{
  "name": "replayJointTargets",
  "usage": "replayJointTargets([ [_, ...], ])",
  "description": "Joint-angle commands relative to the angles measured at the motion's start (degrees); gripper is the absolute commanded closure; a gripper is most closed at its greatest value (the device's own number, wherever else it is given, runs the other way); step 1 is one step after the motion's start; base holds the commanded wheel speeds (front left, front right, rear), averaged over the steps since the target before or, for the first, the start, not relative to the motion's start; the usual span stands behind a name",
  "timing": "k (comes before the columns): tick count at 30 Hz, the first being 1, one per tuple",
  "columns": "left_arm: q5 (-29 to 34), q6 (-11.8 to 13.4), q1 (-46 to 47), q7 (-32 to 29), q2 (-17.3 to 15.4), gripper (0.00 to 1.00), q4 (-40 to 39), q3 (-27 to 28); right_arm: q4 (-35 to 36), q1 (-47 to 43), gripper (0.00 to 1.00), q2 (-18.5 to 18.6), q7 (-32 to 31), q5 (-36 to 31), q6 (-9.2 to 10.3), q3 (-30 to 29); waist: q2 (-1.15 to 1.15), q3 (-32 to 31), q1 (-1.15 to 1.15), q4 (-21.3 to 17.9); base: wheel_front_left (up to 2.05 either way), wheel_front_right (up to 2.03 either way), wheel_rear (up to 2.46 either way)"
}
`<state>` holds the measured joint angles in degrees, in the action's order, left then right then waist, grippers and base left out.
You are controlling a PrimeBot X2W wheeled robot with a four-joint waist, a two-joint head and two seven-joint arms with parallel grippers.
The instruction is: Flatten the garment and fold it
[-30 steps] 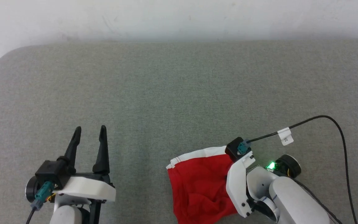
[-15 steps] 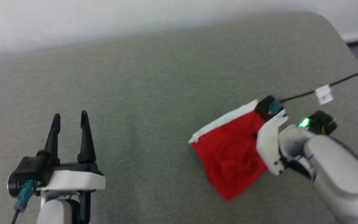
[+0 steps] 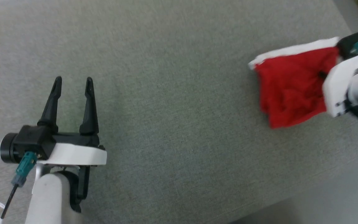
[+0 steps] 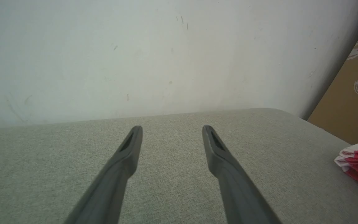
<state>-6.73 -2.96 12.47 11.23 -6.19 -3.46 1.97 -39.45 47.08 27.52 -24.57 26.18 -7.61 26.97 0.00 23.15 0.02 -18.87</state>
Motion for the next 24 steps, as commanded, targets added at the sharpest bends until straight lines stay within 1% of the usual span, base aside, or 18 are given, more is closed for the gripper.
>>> replayJointTargets([
  [1, 0.21, -0.18, 1.06, -0.49, -0.67, 0.0, -0.65, -0.08, -1.6, 2.12, 1.0, 1.11, 0.7, -0.36, 0.12, -0.79, 0.0, 6.38, -0.02, -0.19, 0.0, 0.0, 0.0],
  [6, 0.57, -0.11, 1.64, -1.67, -1.86, 0.0, -1.89, -0.04, -7.1, 6.46, 1.0, 4.5, 1.71, -1.76, 0.12, -3.85, 0.0, 9.25, -0.02, 1.86, 0.0, 0.0, 0.0],
  [11, 0.63, 0.13, 1.45, -2.18, -2.6, 0.0, -2.78, 0.15, -13.29, 9.85, 1.0, 6.79, 4.67, -4.38, 0.12, -9.93, 0.0, 10.53, -0.02, 3.54, 0.0, 0.0, 0.0],
  [12, 0.53, 0.09, 1.36, -2.19, -2.83, 0.0, -2.75, 0.29, -14.36, 10.34, 0.92, 6.86, 5.46, -5.28, 0.12, -10.97, 0.0, 10.6, -0.02, 3.69, 0.0, 0.0, 0.0],
  [13, 0.44, 0.08, 1.24, -2.18, -2.96, 0.0, -2.79, 0.35, -15.34, 10.76, 0.51, 6.91, 6.19, -6.19, 0.12, -11.89, 0.0, 10.61, -0.02, 3.8, 0.0, 0.0, 0.0],
  [14, 0.45, 0.15, 1.08, -2.21, -3.02, 0.0, -2.92, 0.36, -16.23, 11.22, 0.0, 6.97, 7.26, -7.15, 0.12, -12.96, 0.0, 10.58, -0.02, 3.92, 0.0, 0.0, 0.0],
  [20, 0.11, 0.56, 0.23, -1.88, -3.09, 0.0, -2.55, 0.41, -19.78, 12.82, 0.0, 6.81, 11.54, -11.78, 0.12, -16.18, 0.0, 8.65, -0.02, 4.29, 0.0, 0.0, 0.0],
  [24, -0.62, 0.59, -0.33, -0.51, -2.48, 0.0, -0.58, 0.17, -19.31, 13.42, 0.0, 5.99, 15.25, -11.79, 0.12, -17.39, 0.0, 4.69, -0.02, 4.78, 0.0, 0.0, 0.0],
])
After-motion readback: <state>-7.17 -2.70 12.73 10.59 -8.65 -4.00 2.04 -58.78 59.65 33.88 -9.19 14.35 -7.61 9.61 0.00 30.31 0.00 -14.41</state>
